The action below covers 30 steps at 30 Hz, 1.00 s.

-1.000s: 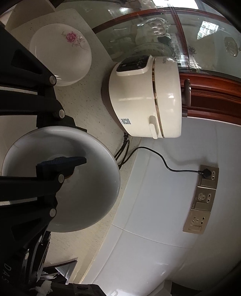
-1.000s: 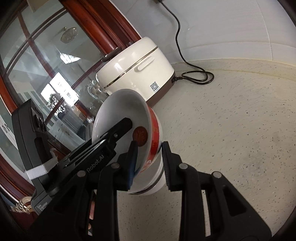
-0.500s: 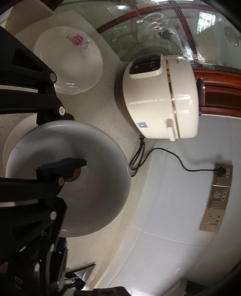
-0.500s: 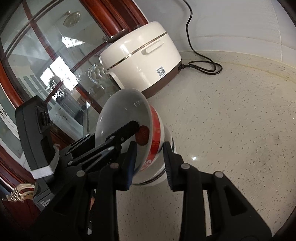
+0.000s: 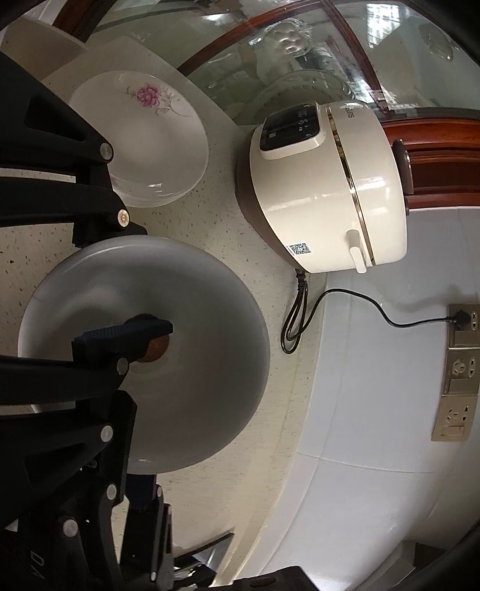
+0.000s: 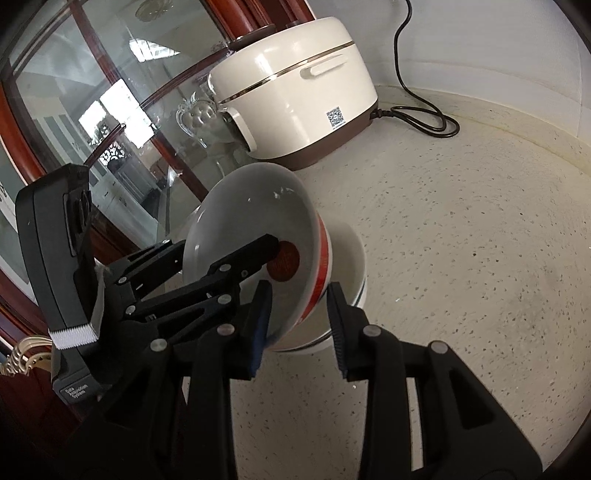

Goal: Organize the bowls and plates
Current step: 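Lower the red bowl into the nested bowls and open both grippers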

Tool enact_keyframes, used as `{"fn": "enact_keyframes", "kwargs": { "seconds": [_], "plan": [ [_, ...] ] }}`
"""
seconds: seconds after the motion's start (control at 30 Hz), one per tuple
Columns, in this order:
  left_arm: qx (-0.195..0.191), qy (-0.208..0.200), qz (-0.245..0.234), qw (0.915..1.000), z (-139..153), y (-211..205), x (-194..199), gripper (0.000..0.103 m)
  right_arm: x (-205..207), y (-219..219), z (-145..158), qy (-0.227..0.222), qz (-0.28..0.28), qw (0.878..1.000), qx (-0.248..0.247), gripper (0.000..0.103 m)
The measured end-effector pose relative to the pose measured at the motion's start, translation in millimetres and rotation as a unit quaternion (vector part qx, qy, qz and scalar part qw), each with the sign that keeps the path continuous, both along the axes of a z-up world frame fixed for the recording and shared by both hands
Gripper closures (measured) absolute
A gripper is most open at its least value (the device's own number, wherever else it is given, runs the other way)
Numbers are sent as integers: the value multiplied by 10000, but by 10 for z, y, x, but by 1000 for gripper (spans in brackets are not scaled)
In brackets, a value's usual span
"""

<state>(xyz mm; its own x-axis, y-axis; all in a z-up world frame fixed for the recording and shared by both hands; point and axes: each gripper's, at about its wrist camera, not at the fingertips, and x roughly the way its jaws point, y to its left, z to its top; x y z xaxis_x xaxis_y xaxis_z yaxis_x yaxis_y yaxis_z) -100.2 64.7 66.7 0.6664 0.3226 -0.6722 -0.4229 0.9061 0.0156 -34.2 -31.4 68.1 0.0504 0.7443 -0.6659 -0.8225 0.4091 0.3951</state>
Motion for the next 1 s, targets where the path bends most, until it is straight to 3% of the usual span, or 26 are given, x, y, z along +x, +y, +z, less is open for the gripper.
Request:
{"fn": "enact_keyframes", "kwargs": {
  "seconds": [0.17,0.3,0.67,1.0],
  "plan": [
    [7,110,-103,9999,-14,2,-12,72,-43,-5,34,-137,65,9999,-49,63],
    [23,196,-162,9997,-51,-27,4,74,-35,-37,88,-235,66,9997,-1,52],
    [13,306,-246,9992,-81,-41,27,73,19,-74,88,-68,21,9999,80,48],
    [-255,201,-273,9991,-24,-28,-4,56,206,-316,176,116,-538,9972,504,37]
  ]
}}
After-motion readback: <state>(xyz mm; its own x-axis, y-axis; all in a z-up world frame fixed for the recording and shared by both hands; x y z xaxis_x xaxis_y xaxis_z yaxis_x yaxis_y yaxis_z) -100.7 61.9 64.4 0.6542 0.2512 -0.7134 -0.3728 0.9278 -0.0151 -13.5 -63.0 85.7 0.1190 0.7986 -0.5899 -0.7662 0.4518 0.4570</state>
